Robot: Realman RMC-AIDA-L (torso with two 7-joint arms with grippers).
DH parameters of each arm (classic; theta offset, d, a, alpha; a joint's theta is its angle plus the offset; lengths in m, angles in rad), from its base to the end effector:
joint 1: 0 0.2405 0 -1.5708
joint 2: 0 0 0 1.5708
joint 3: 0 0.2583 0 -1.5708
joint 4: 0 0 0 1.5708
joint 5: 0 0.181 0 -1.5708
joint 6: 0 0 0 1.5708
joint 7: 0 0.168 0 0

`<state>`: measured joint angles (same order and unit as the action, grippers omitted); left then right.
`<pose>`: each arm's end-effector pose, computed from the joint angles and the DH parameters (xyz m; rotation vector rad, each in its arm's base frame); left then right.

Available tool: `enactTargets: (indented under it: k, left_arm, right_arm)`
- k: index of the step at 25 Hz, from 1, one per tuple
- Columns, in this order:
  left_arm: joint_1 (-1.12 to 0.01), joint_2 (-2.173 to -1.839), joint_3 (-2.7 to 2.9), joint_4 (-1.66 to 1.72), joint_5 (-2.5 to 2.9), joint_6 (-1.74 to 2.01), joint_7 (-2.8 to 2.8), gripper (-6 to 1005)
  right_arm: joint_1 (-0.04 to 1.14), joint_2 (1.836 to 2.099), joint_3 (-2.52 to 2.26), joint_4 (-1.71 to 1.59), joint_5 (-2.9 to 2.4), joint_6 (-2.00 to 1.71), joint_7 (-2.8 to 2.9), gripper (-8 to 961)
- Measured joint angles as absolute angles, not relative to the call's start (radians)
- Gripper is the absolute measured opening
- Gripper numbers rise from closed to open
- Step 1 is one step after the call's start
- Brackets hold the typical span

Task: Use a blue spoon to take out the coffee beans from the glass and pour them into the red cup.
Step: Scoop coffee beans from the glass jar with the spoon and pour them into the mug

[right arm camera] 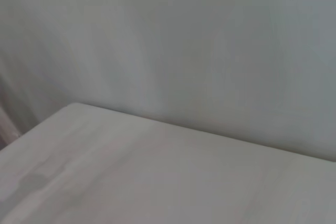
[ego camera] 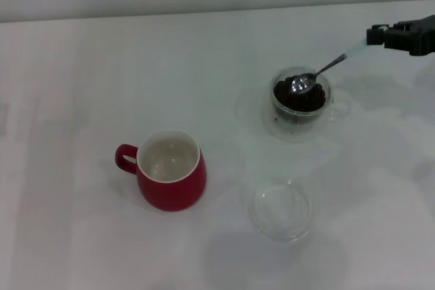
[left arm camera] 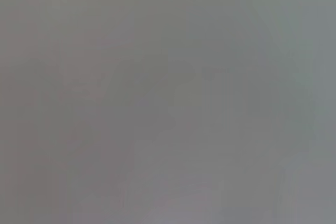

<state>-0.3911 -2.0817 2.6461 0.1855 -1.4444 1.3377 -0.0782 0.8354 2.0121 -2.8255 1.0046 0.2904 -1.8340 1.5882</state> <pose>-0.3247 0.3195 0.0310 -1.3229 -0.5558 -0.7362 0.2687 0.3477 0.0837 -2.3862 1.0296 0.5085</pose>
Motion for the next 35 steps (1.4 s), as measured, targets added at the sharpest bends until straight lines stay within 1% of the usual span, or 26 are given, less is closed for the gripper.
enactTargets:
  k: [9, 29, 35]
  left_arm:
    - [-0.387, -2.083, 2.646, 0.185, -1.443, 1.334, -0.078, 740]
    - [-0.388, -2.082, 2.653, 0.180, -1.437, 1.342, -0.078, 739]
    - [-0.390, -2.082, 2.655, 0.179, -1.437, 1.342, -0.078, 739]
  right_arm:
    - [0.827, 2.009, -2.825, 0.927, 0.245, -1.786, 1.584, 145]
    - [0.787, 2.003, -2.826, 0.923, 0.234, -1.771, 1.860, 146]
    - [0.780, 1.995, -2.826, 0.923, 0.239, -1.797, 1.913, 146]
